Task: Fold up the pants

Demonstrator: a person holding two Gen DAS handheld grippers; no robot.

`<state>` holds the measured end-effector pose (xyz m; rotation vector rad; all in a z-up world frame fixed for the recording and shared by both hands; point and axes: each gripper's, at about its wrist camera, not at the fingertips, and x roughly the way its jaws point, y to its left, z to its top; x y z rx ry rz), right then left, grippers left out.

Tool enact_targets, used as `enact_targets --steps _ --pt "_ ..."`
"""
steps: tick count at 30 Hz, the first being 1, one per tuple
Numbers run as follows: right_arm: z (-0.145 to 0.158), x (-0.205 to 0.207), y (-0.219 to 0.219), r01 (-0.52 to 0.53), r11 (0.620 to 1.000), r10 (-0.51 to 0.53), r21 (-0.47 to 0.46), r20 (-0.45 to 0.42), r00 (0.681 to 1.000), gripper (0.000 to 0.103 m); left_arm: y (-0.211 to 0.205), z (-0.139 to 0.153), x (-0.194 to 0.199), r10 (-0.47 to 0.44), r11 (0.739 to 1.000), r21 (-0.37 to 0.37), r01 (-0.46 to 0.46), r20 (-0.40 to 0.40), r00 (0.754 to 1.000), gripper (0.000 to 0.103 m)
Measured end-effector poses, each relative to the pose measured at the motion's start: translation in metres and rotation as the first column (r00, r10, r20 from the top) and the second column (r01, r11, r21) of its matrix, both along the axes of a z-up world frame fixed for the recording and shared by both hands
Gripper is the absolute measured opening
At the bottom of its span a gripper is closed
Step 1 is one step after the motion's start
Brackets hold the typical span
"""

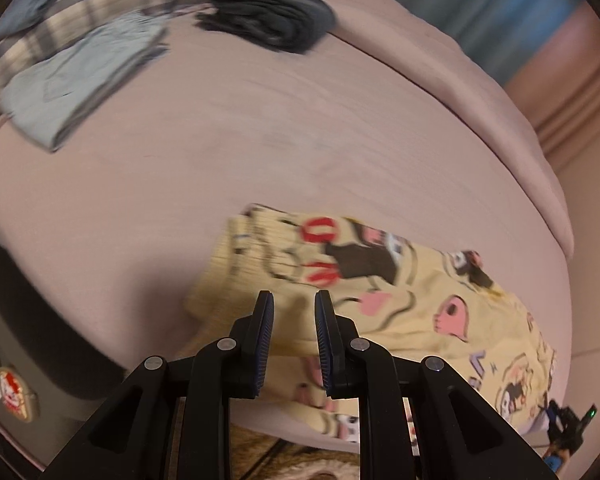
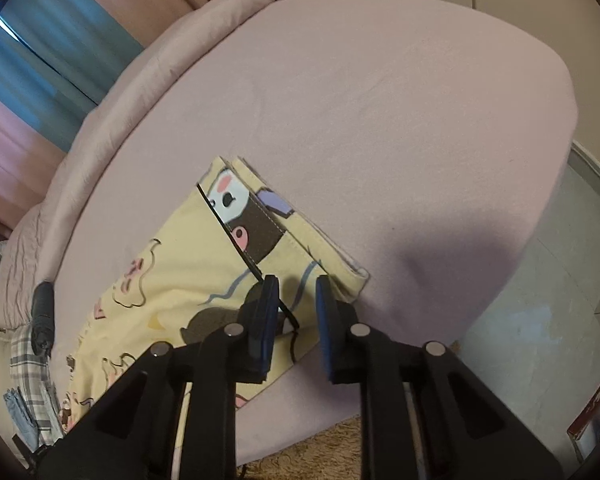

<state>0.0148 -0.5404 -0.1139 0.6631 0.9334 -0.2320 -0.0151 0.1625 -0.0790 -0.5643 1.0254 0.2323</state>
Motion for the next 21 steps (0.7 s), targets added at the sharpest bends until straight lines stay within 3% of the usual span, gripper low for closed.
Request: enact_targets --steps 11,16,18,19,21 --pt "-0.016 0.008 -0.003 -0.022 1.000 0.022 0.004 -0.037 0.999 0.029 -0.035 -0.009 0.018 -0.095 0.995 0.012 0.095 -0.044 0.995 0.017" --pt "-0.013 0.006 0.012 -0.068 0.992 0.065 -0.105 -0.039 0.997 0.029 -0.039 -0.011 0.019 -0.117 0.993 0.001 0.118 -0.045 0.992 0.017" --pt "-0.016 0.008 0.016 -0.079 0.985 0.074 -0.152 -0.038 0.997 0.024 -0.040 -0.014 0.022 -0.114 0.993 0.006 0.114 -0.062 0.992 0.017" --pt "-0.015 0.009 0.015 -0.070 0.982 0.065 -0.178 -0.037 0.997 0.008 -0.042 -0.015 0.024 -0.112 0.994 0.009 0.113 -0.066 0.992 0.017" --pt "-0.009 0.008 0.010 -0.026 0.987 0.026 -0.159 0.000 1.000 0.006 -0.045 -0.012 0.025 -0.115 0.993 -0.001 0.115 -0.060 0.992 0.017"
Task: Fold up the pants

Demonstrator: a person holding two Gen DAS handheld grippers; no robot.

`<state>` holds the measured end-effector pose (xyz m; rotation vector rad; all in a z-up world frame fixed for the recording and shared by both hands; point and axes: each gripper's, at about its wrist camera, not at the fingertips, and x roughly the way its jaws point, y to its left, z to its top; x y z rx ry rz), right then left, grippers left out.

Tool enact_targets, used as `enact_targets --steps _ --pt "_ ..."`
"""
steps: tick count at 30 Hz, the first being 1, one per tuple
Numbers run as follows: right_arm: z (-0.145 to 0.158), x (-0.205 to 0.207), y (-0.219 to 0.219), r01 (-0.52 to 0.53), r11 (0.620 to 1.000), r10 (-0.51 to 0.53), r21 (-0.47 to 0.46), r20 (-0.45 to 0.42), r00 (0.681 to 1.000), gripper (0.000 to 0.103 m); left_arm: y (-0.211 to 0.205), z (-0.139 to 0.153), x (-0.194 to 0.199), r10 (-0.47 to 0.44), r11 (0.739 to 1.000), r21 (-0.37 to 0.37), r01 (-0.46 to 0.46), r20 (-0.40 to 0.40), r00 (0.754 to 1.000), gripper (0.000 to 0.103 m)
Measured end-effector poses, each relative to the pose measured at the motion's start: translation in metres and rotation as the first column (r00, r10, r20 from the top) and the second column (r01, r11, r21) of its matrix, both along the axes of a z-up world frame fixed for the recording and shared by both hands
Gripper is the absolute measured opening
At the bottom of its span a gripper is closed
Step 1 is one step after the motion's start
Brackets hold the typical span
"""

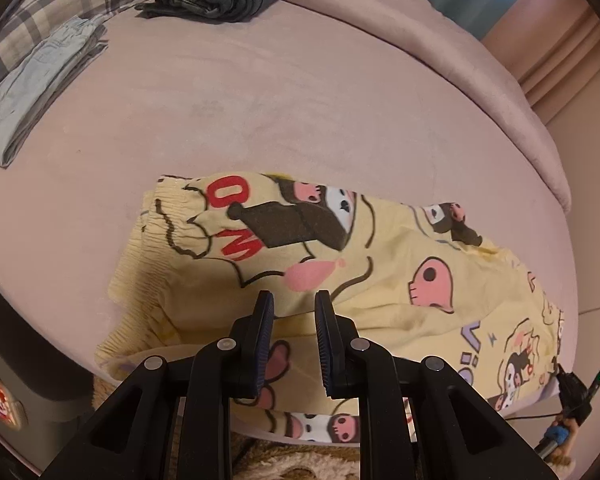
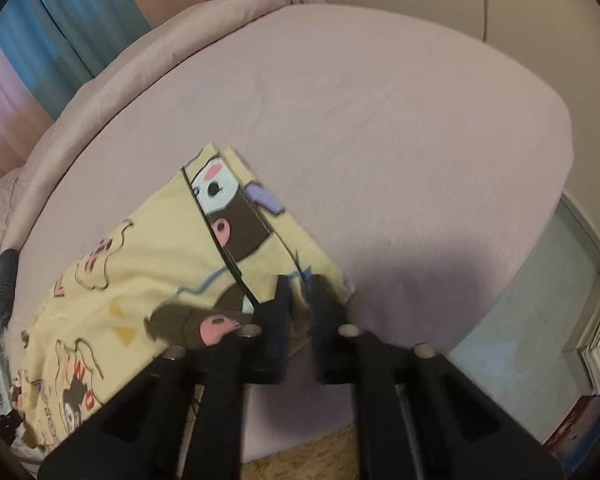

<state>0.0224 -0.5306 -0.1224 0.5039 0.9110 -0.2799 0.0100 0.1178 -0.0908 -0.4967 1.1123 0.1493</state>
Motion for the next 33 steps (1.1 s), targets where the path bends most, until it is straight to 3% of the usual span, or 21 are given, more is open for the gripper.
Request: enact_targets --steps 5,9,11,13,15,17,18,20,25,31,33 --pt "0.037 -0.009 -0.009 0.055 0.998 -0.051 -0.018 0.145 0.988 0.006 -0.005 0.006 0.000 -0.018 1.000 -0.006 0.018 0.009 1.000 0.017" --pt "0.018 0.000 -0.009 0.073 0.990 -0.068 -0.117 0.046 0.997 0.006 0.004 0.001 -0.003 0.011 1.000 -0.014 -0.011 -0.005 1.000 0.018" --pt "-0.012 0.003 -0.016 0.073 0.994 -0.075 -0.079 -0.024 0.997 0.007 0.011 -0.004 -0.007 0.030 0.999 -0.016 -0.031 -0.026 0.999 0.017" --pt "-0.011 -0.003 -0.018 0.089 0.994 -0.088 -0.061 0.014 0.996 0.007 0.024 -0.005 -0.014 0.071 0.997 -0.011 -0.071 -0.047 0.996 0.017" --pt "0.002 -0.005 -0.018 0.087 0.994 -0.089 -0.068 -0.030 0.996 0.020 0.045 0.000 -0.026 0.139 0.990 -0.014 -0.140 -0.042 0.989 0.017" --pt "0.020 -0.012 -0.016 0.078 0.993 -0.080 -0.084 -0.016 0.997 0.055 0.061 0.005 -0.039 0.193 0.981 -0.024 -0.194 -0.029 0.981 0.018" --pt "0.030 -0.018 -0.013 0.066 0.994 -0.066 -0.083 0.007 0.998 0.058 0.070 0.006 -0.046 0.228 0.973 -0.028 -0.229 -0.025 0.973 0.020" --pt "0.035 -0.029 -0.009 0.032 0.998 -0.031 -0.051 0.014 0.999 0.059 0.077 0.003 -0.052 0.263 0.964 -0.036 -0.265 -0.036 0.964 0.031" --pt "0.021 -0.031 0.013 -0.007 0.992 0.005 0.127 0.011 1.000 0.058 0.073 -0.020 -0.054 0.236 0.966 -0.080 -0.247 -0.131 0.963 0.031" --pt "0.006 -0.031 0.027 -0.013 0.994 0.020 0.108 -0.068 0.998 0.059 0.089 -0.027 -0.076 0.306 0.938 -0.109 -0.328 -0.180 0.935 0.032" --pt "0.010 -0.024 0.031 -0.024 0.994 0.031 0.107 -0.068 0.997 0.059 0.094 -0.028 -0.081 0.337 0.928 -0.105 -0.358 -0.181 0.924 0.039"
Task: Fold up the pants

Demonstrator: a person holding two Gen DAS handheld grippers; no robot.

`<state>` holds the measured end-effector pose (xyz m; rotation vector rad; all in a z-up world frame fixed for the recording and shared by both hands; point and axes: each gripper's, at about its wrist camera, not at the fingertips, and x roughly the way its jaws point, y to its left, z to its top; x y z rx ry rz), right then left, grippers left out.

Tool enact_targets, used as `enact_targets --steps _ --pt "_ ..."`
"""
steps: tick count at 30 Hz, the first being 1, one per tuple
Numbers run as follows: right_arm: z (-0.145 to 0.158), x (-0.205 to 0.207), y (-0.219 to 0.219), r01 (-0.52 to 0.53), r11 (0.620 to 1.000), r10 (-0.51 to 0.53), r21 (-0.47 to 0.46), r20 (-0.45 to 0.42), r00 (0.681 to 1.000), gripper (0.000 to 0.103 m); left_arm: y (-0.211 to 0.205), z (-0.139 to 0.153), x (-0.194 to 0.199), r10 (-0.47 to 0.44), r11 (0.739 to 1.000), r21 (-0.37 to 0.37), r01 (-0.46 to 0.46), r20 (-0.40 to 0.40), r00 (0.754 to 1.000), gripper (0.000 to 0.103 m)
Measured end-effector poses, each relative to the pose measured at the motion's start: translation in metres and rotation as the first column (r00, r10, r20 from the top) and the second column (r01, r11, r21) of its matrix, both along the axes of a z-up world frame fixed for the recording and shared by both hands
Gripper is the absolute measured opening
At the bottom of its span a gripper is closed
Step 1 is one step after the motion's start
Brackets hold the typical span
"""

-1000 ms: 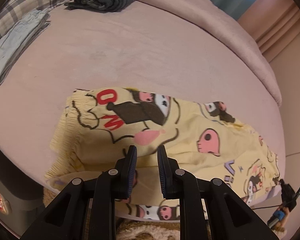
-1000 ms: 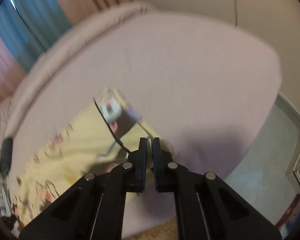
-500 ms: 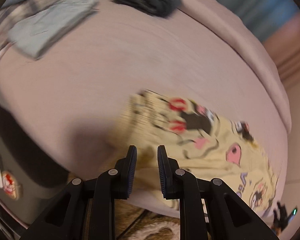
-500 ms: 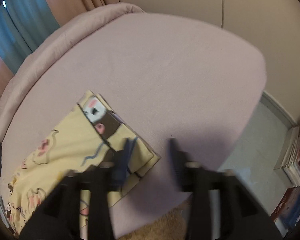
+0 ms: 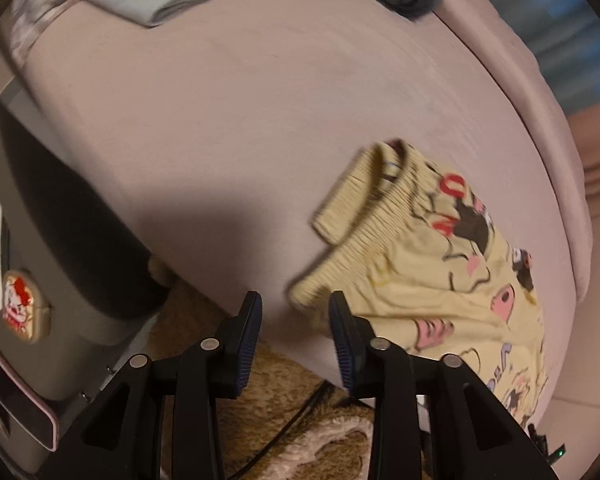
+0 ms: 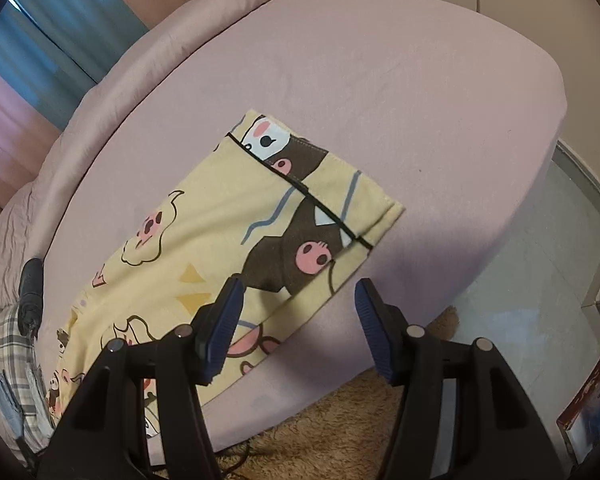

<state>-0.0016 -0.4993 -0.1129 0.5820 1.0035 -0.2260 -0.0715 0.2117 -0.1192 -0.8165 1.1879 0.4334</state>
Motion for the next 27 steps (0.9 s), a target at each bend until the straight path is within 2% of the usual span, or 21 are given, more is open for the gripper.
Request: enact_targets --steps 1,5,8,9,10,13,15,18,20,22,23,25,27 --pt "0.004 0.003 0.001 -0.009 1.000 0.009 -0.007 0.001 1.000 0.059 0.001 -0.001 -0.001 0.007 1.000 -0.005 -0.007 -0.002 1.000 0.043" --pt "0.012 0.016 0.017 -0.059 0.998 0.059 -0.022 0.021 0.998 0.059 -0.004 -0.010 0.005 -0.012 0.998 -0.056 0.015 0.050 0.999 0.043" --pt "0.011 0.025 0.034 -0.108 0.994 0.108 -0.023 0.016 0.994 0.059 -0.004 -0.021 0.010 0.031 0.996 -0.091 -0.025 0.063 0.998 0.043" --pt "0.011 0.027 0.041 -0.131 0.991 0.131 -0.031 0.010 0.991 0.059 -0.006 -0.021 0.011 0.032 0.997 -0.078 -0.025 0.093 0.995 0.037" --pt "0.010 0.029 0.046 -0.145 0.989 0.145 -0.035 0.007 0.989 0.059 -0.008 -0.018 0.011 0.022 0.997 -0.072 -0.014 0.109 0.994 0.014" --pt "0.009 0.031 0.058 -0.177 0.984 0.177 -0.032 0.004 0.984 0.058 -0.014 0.006 0.015 -0.015 1.000 0.000 0.015 0.169 0.986 0.010" --pt "0.009 0.031 0.061 -0.183 0.983 0.183 -0.029 0.004 0.983 0.058 -0.015 0.030 0.021 -0.050 0.999 0.032 0.043 0.243 0.969 0.009" --pt "0.009 0.035 0.068 -0.185 0.982 0.185 -0.030 0.012 0.983 0.058 -0.019 0.070 0.048 -0.142 0.990 0.074 0.124 0.361 0.922 0.009" --pt "0.010 0.037 0.069 -0.185 0.982 0.185 -0.031 0.017 0.983 0.058 -0.027 0.097 0.062 -0.226 0.971 0.168 0.171 0.401 0.888 0.009" --pt "0.013 0.036 0.072 -0.184 0.982 0.185 -0.041 0.026 0.982 0.058 -0.028 0.102 0.067 -0.264 0.957 0.223 0.187 0.394 0.880 0.009" --pt "0.015 0.035 0.071 -0.185 0.982 0.187 -0.045 0.035 0.982 0.058 -0.024 0.094 0.068 -0.272 0.951 0.243 0.193 0.360 0.892 0.009" --pt "0.016 0.030 0.067 -0.178 0.983 0.180 -0.047 0.042 0.983 0.057 -0.010 0.061 0.068 -0.243 0.955 0.230 0.186 0.250 0.937 0.009" --pt "0.010 0.027 0.058 -0.150 0.988 0.151 -0.038 0.020 0.988 0.057 0.003 0.003 0.069 -0.205 0.970 0.154 0.190 0.089 0.975 0.009"
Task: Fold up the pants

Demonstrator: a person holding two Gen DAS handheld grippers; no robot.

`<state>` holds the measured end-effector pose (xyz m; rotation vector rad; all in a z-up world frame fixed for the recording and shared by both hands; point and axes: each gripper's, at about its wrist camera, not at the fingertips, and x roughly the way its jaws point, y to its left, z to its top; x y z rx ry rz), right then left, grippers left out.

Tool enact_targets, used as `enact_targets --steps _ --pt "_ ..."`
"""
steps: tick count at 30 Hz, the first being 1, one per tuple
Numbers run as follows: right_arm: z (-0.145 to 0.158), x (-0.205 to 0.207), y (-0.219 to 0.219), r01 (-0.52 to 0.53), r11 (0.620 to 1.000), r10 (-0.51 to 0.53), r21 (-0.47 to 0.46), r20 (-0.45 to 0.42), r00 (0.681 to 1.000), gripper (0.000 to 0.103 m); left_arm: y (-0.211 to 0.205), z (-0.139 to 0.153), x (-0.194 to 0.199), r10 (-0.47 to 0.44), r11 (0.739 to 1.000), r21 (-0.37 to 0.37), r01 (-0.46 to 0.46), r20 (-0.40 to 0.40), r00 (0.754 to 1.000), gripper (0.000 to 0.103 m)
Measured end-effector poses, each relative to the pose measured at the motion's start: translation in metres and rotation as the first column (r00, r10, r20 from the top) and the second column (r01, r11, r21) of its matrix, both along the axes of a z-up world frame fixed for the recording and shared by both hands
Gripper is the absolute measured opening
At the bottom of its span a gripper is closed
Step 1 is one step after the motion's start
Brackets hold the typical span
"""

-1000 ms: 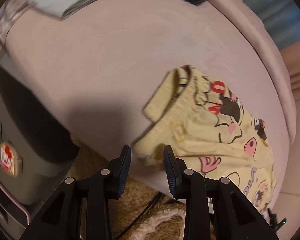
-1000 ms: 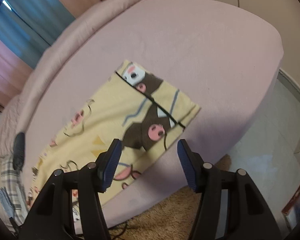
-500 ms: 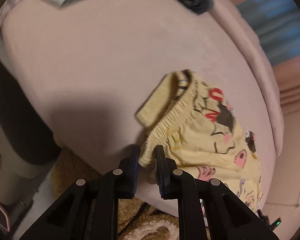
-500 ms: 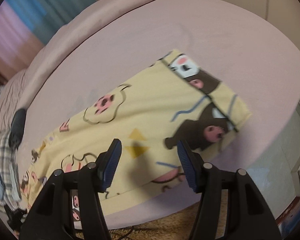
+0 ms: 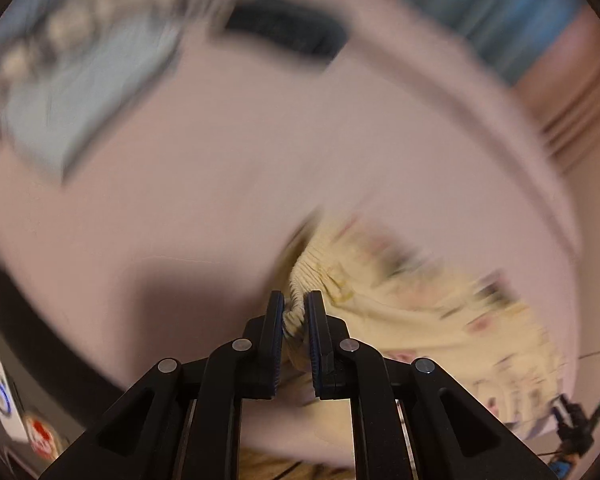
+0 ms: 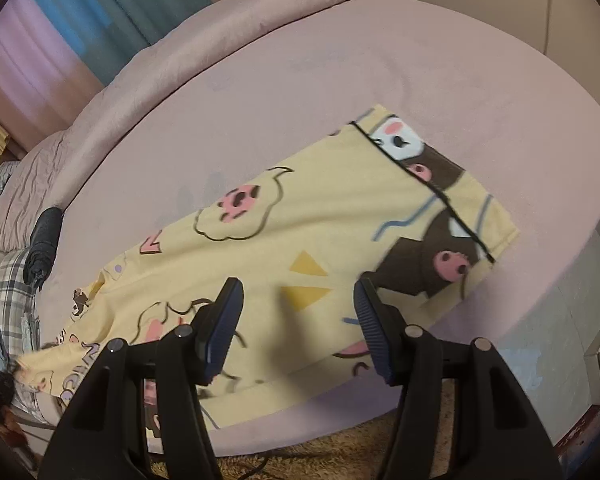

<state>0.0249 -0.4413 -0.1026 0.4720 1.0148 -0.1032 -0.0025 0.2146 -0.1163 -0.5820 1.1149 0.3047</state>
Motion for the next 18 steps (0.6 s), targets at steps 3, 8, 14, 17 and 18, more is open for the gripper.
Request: enact_targets --steps 3,8,14,17,18 --pt "-0.007 -0.004 -0.011 0.036 0.999 -0.036 0.001 -0.040 0.999 0.058 0.007 -0.014 -0.013 0.011 1.000 -0.022 -0.010 0.028 1.000 0.019" --pt "-0.006 -0.007 -0.025 0.074 0.997 -0.074 -0.003 -0.037 0.997 0.059 0.017 -0.009 -0.021 0.074 0.994 -0.081 -0.075 -0.015 0.997 0.028" --pt "0.005 -0.018 -0.064 0.193 0.981 -0.193 -0.015 -0.006 0.981 0.065 0.009 -0.009 -0.017 0.053 0.999 -0.005 -0.053 -0.032 0.998 0.028" --pt "0.010 -0.025 -0.089 0.268 0.963 -0.268 -0.003 0.021 0.963 0.066 0.008 -0.011 -0.016 0.068 0.997 -0.018 -0.069 -0.036 0.997 0.028" --pt "0.010 -0.027 -0.097 0.286 0.958 -0.286 0.008 0.031 0.958 0.067 0.010 -0.012 -0.016 0.074 0.997 -0.028 -0.075 -0.037 0.997 0.028"
